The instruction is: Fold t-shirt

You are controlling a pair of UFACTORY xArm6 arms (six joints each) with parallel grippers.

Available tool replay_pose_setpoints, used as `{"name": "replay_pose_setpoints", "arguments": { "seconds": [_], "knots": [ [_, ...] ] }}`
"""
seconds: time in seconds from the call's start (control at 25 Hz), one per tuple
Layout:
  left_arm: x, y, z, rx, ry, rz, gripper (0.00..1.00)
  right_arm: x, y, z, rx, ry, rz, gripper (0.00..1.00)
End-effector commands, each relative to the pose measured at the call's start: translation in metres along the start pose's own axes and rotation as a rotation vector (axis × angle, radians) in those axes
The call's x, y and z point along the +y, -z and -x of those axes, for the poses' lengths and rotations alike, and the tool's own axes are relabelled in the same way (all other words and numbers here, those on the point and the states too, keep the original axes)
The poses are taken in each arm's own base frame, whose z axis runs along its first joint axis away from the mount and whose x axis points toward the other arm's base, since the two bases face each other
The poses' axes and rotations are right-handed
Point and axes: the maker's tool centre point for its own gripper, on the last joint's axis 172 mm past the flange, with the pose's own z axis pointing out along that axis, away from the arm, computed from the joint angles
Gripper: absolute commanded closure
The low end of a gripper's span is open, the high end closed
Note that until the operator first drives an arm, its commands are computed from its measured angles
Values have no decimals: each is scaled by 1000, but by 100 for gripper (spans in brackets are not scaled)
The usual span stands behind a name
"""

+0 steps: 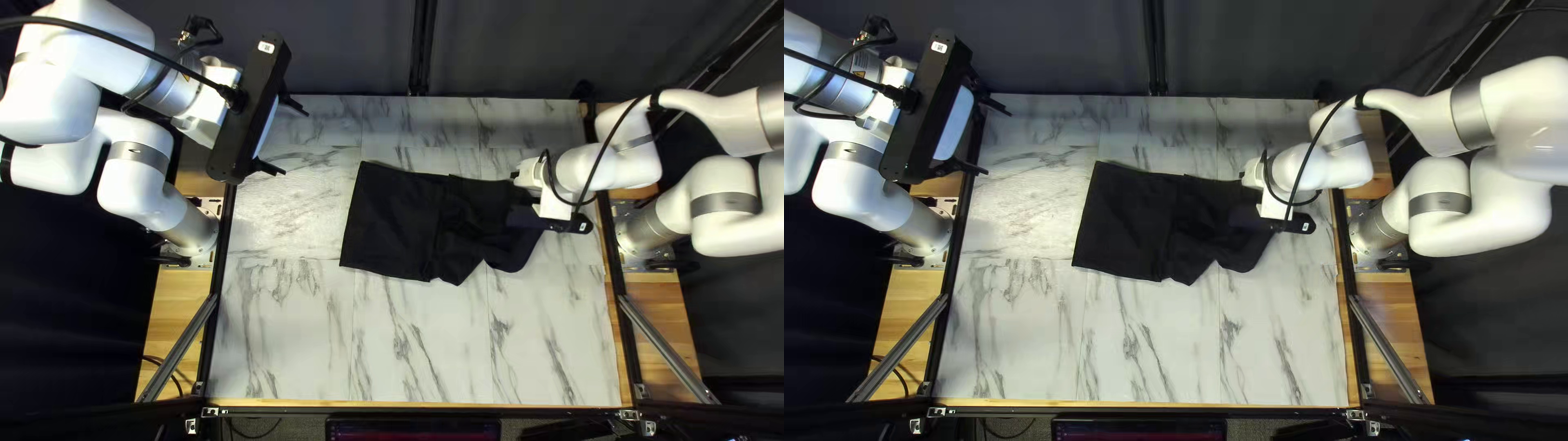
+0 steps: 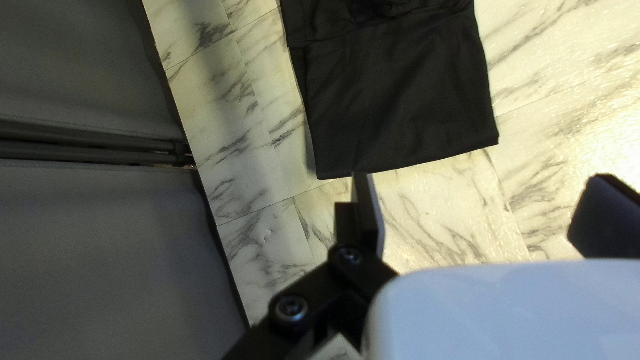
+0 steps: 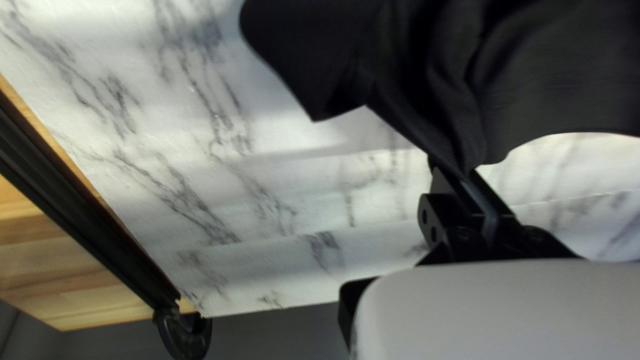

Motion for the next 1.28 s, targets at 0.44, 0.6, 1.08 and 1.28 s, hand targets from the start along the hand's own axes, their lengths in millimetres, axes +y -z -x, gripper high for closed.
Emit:
{"name": "replay_pose_setpoints", "arguments": {
  "seconds": [0.44, 0.6, 1.08, 1.28],
  "knots": [
    [0, 0, 0, 0, 0, 0, 0, 123, 43, 13, -38, 21, -65, 100],
    [0, 0, 0, 0, 0, 0, 0, 156, 21, 21, -13, 28, -100, 100],
    [0, 0, 0, 0, 0, 0, 0, 206, -47, 10, 55, 75, -203, 69],
    [0, 0, 0, 0, 0, 0, 0, 203, -40, 1, 60, 83, -255, 0]
  ]
}}
